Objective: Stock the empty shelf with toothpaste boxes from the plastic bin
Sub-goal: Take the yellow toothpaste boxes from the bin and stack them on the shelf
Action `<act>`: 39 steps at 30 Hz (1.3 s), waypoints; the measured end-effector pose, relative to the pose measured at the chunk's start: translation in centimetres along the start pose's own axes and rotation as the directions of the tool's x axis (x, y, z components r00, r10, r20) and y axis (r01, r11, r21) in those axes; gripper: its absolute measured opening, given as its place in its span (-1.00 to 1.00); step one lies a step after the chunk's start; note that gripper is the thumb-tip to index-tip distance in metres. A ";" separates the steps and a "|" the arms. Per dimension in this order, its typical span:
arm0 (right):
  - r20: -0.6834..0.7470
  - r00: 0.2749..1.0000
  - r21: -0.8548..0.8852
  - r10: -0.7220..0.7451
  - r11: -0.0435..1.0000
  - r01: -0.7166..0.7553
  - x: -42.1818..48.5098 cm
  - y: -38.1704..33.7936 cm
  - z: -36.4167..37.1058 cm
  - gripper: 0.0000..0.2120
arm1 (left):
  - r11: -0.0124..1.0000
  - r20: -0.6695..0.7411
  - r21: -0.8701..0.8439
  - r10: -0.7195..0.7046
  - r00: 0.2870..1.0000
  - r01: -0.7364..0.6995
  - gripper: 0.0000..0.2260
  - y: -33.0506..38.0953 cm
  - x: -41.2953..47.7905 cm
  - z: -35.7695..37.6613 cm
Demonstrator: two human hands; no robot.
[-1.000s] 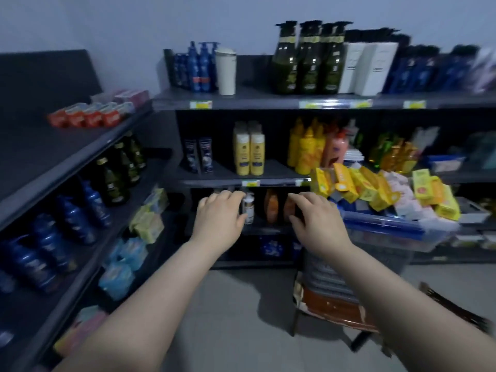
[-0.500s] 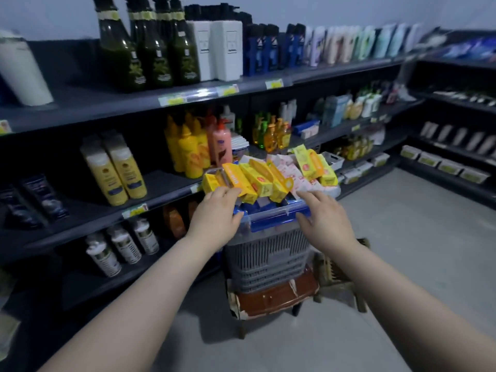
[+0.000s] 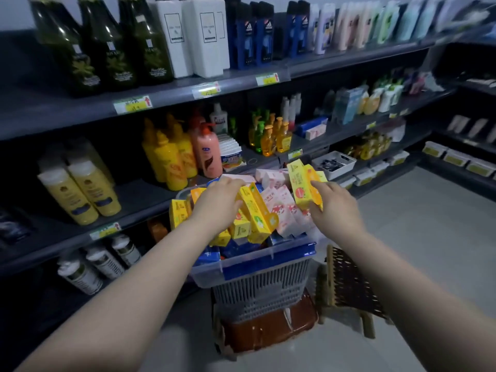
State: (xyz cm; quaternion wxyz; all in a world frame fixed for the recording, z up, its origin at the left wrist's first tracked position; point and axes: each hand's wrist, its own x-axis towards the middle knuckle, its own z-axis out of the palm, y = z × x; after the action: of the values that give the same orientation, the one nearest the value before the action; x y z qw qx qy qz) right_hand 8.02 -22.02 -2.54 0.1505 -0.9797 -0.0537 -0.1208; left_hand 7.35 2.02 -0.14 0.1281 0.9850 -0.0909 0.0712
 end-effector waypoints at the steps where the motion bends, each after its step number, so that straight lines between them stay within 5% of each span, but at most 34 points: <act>1: 0.014 1.000 -0.020 0.006 1.000 -0.006 1.4 0.5 0.3 -0.53 | 1.000 0.025 0.022 -0.006 1.000 0.006 -0.61 -0.2 1.1 0.2; 8: 0.141 0.987 -0.166 0.080 0.985 -0.056 6.9 3.2 2.8 -0.61 | 0.982 0.219 0.181 0.007 0.976 -0.047 -0.79 -1.3 5.2 1.2; 19: 0.113 0.981 -0.113 0.158 0.983 -0.145 8.8 3.9 3.7 -0.66 | 0.973 0.274 0.223 -0.005 0.962 -0.059 -0.85 -1.3 6.1 0.1; 23: 0.112 0.976 0.244 0.184 0.947 -0.207 9.4 3.4 3.4 -0.75 | 0.979 0.276 0.196 0.003 0.961 -0.059 -0.85 -1.3 5.7 -0.5; 27: 0.067 0.987 0.409 0.145 0.899 -0.160 9.8 2.1 2.1 -0.78 | 0.987 0.265 0.143 0.035 0.964 -0.075 -0.84 -1.6 5.0 -2.1; 32: -0.014 1.000 0.555 -0.006 0.832 0.013 10.6 -0.9 0.1 -0.80 | 0.996 0.112 0.088 0.014 0.994 -0.024 -0.88 -1.8 3.7 -5.3; 39: -0.058 0.967 0.638 -0.249 0.736 0.228 11.0 -8.0 -0.2 -0.82 | 0.952 -0.224 0.087 -0.268 0.937 0.293 -0.92 -4.5 -2.7 -8.2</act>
State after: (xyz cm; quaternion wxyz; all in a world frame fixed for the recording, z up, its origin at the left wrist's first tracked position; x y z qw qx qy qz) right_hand 17.48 -13.74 2.69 0.4571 -0.8564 -0.2187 -0.0984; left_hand 4.68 8.95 6.22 0.0869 0.9807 0.0692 0.1609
